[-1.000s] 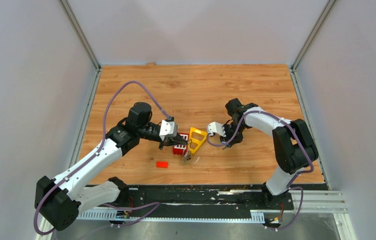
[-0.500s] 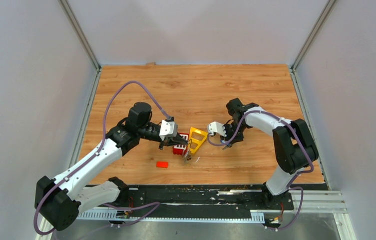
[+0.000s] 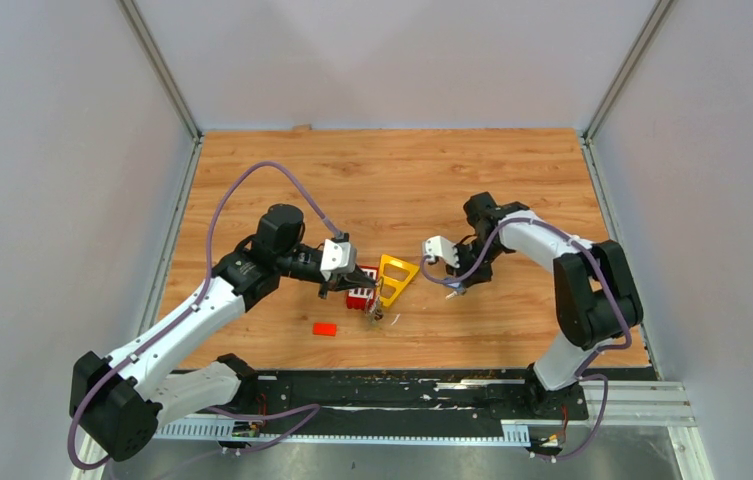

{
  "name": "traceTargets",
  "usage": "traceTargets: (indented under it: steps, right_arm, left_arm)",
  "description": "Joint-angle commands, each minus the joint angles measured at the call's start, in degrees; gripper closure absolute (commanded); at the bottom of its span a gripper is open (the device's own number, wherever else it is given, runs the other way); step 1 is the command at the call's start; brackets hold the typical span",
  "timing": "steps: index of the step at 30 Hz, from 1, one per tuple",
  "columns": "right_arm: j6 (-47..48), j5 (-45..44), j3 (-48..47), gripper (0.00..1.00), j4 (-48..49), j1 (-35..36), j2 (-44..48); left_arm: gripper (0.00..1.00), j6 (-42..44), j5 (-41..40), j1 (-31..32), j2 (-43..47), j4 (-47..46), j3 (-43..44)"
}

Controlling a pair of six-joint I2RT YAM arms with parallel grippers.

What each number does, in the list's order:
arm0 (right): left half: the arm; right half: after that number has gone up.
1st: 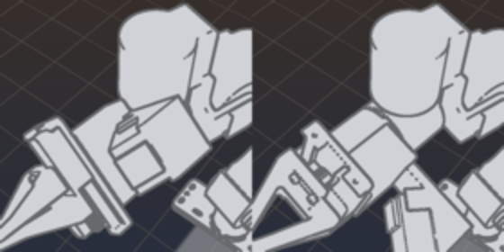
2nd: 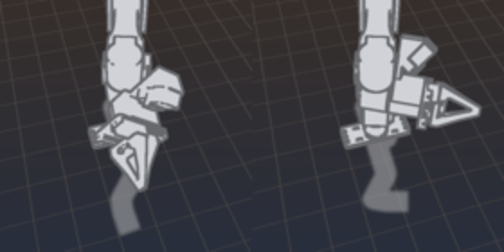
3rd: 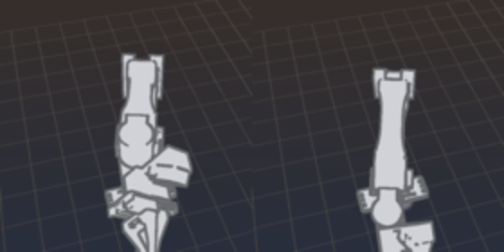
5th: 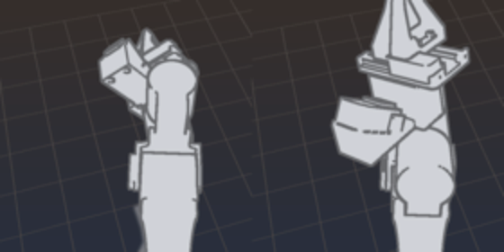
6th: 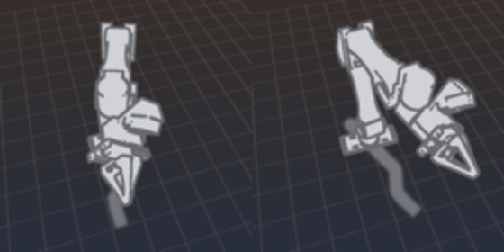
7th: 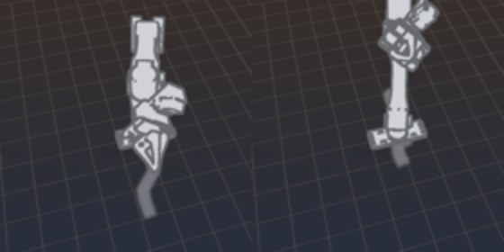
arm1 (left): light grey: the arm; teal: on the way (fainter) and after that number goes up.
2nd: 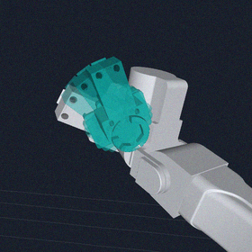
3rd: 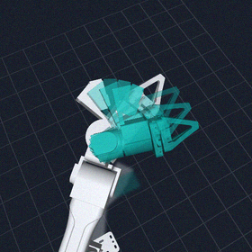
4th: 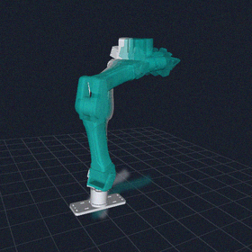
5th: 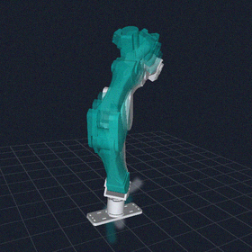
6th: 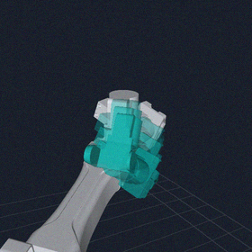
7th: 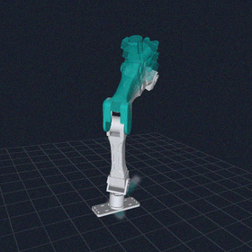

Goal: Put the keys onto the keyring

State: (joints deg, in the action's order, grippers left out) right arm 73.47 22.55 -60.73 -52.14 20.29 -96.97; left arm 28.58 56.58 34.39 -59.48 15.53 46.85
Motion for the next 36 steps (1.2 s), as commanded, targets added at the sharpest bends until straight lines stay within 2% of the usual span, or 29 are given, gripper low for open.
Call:
traceTargets:
  steps: [1,10,15,20,24,26,29,32,36]
  right_arm:
    - [-1.35,7.9,-2.73,1.0,-2.07,-2.02,6.71]
    - [-8.16,16.02,-4.17,1.0,-2.27,-2.17,16.28]
    - [-12.57,24.55,-7.5,1.0,-3.04,-1.73,20.08]
    - [-20.3,31.87,-8.23,1.0,3.26,-0.26,24.97]
    - [-26.54,34.82,-8.18,1.0,8.96,1.25,28.22]
    - [-28.57,34.41,-7.05,1.0,12.04,2.6,30.32]
    - [-30.7,30.84,-2.94,1.0,18.4,5.88,34.87]
    - [-29.81,24.7,0.22,1.0,21.83,9.97,38.27]
    - [-25.51,14.37,2.57,1.0,23.19,15.24,40.77]
  left_arm:
    - [1.0,-1.82,-0.68,-0.24,-0.19,-3.1,0.63]
    - [1.0,-5.82,-1.43,-0.31,-3.24,-8.0,2.13]
    - [1.0,-8.48,-0.53,-0.21,-7.36,-10.36,6.13]
    - [1.0,-16.78,-0.35,0.03,-10.47,-20.23,7.42]
    - [1.0,-20.72,-1.78,0.81,-11.49,-23.88,7.6]
    - [1.0,-23.26,-2.15,1.13,-11.64,-26.1,7.56]
    - [1.0,-31.54,-2.01,1.13,-12.02,-31.14,7.28]
    - [1.0,-37.39,-2.16,1.27,-11.32,-35.92,6.45]
    - [1.0,-40.3,-3.05,1.72,-9.23,-36.22,6.15]
